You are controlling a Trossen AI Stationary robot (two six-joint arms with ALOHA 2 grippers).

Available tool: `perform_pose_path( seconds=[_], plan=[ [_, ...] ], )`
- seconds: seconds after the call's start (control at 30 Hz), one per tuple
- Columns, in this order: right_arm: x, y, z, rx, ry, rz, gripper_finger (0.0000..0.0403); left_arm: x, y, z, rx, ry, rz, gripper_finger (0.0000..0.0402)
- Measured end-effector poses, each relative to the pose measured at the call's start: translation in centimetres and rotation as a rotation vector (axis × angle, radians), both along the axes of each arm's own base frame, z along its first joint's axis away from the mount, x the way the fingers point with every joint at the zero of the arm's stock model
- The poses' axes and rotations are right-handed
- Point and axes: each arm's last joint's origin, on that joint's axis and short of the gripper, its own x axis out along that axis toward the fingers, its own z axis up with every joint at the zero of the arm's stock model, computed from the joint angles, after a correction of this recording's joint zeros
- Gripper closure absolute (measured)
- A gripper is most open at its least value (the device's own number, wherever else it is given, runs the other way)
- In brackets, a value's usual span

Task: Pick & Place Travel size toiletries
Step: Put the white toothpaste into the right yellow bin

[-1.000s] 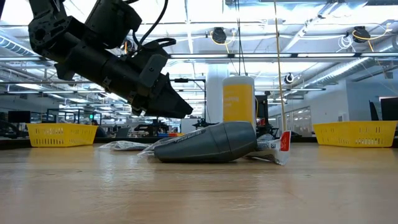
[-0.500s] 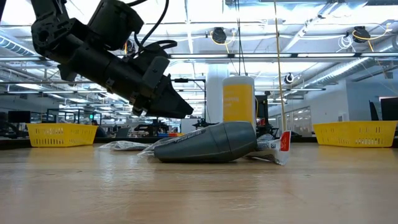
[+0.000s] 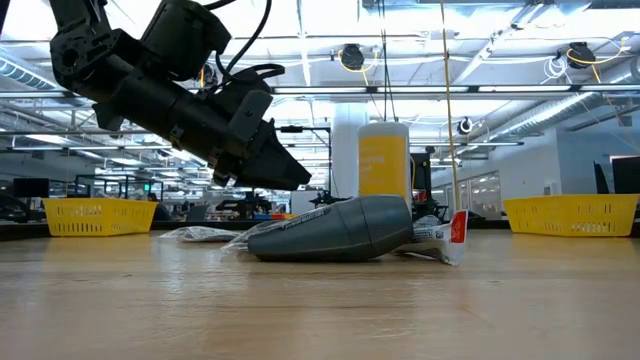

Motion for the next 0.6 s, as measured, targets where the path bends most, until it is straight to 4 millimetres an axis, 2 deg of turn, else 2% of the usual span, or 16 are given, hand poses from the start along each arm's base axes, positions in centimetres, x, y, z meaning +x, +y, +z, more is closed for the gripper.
perform_pose_path(
  seconds=[0.13,0.3,0.47,0.6],
  plan=[
    [-0.1,0.0,2.6,0.073,-0.144,-0.01,0.0373,0.0,0.0,0.0,0.0,0.0,0.0,0.0224],
    [0.2,-0.3,5.2,0.047,-0.466,0.048,0.039,0.0,0.0,0.0,0.0,0.0,0.0,0.0225],
    [1.6,-1.5,5.4,-0.23,-0.761,0.068,0.0383,0.0,0.0,0.0,0.0,0.0,0.0,0.0224],
    [3.0,-3.7,5.5,-0.609,-0.909,-0.044,0.0383,0.0,0.0,0.0,-0.007,-0.002,0.003,0.0224]
  ],
)
